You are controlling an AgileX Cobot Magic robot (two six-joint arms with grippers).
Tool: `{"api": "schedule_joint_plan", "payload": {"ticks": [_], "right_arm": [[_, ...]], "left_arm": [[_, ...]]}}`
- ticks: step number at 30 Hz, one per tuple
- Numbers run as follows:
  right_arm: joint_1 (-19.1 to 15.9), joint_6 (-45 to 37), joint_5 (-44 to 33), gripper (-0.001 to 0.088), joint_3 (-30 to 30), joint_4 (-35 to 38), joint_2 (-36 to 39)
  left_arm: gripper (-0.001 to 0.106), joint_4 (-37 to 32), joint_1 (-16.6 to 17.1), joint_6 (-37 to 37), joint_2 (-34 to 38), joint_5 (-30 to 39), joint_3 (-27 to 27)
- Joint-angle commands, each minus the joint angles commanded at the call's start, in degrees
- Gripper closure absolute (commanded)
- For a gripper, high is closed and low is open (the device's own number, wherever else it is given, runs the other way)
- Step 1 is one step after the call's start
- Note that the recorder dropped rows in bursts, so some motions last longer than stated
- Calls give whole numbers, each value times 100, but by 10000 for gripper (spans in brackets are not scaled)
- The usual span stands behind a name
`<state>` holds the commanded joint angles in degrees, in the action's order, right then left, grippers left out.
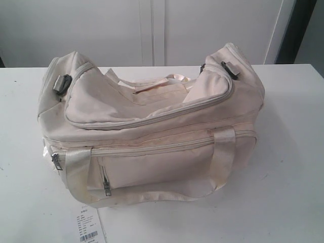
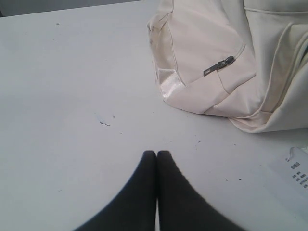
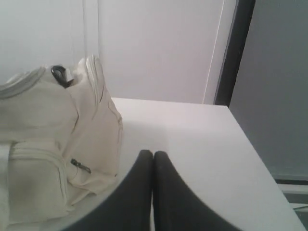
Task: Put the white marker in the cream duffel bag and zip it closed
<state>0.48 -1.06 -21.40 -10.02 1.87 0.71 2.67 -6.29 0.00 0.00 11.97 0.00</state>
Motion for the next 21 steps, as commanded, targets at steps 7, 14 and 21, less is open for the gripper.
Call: {"api": "schedule_joint_plan", "payload": {"ticks": [7,14,21], "right_arm": [[0,0,89,868,532,71,-71],[0,-10,142,868,894,46,-71],[0,-21,252,868,1002,-54,-71]], "left_arm": [[1053,0,0,0,0,3,0],[1053,0,0,0,0,3,0],[1053,0,0,0,0,3,0]]}}
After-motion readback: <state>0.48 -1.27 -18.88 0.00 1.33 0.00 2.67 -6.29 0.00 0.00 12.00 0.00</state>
